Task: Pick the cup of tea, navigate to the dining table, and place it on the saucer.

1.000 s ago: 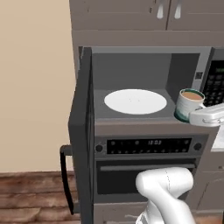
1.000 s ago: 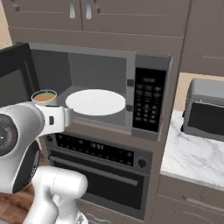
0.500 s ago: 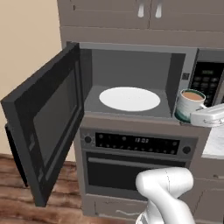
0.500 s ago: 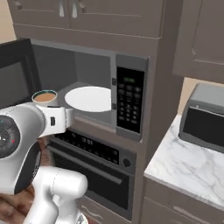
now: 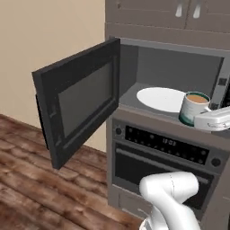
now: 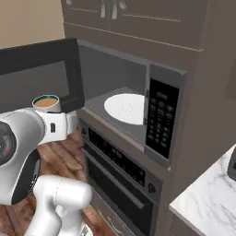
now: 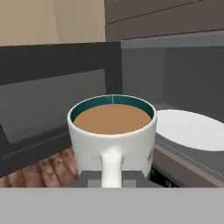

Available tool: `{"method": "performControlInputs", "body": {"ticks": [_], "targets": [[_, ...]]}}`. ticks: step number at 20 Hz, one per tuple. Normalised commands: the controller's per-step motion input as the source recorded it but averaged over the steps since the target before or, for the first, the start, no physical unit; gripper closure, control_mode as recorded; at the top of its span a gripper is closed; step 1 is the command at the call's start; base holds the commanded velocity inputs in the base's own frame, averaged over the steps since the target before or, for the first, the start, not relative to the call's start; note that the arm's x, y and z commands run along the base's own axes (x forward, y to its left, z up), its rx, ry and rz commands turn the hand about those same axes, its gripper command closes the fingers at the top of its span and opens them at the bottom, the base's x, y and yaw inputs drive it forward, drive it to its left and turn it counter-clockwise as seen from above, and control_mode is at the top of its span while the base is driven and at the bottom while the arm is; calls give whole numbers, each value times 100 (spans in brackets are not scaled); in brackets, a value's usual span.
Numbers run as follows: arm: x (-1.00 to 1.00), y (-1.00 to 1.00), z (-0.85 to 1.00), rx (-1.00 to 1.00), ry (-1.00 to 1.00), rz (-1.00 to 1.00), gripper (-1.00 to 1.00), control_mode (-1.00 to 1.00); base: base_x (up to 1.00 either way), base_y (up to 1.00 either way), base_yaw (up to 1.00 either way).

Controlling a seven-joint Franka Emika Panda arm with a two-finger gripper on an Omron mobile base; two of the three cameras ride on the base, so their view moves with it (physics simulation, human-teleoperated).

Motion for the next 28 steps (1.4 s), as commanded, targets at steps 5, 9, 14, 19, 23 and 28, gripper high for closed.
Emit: {"method": "performControlInputs", "body": {"ticks": [5, 9, 14, 19, 23, 28], "targets": [[0, 0, 0, 0, 0, 0, 100, 100, -31, -33, 61], [0, 0, 0, 0, 0, 0, 100, 100, -43, -37, 59], [0, 0, 0, 0, 0, 0, 100, 100, -53, -38, 57], [0, 0, 0, 0, 0, 0, 100, 100, -52, -26, 58], [0, 0, 0, 0, 0, 0, 100, 100, -53, -13, 60], [0, 0, 0, 0, 0, 0, 100, 100, -47, -10, 59]]}}
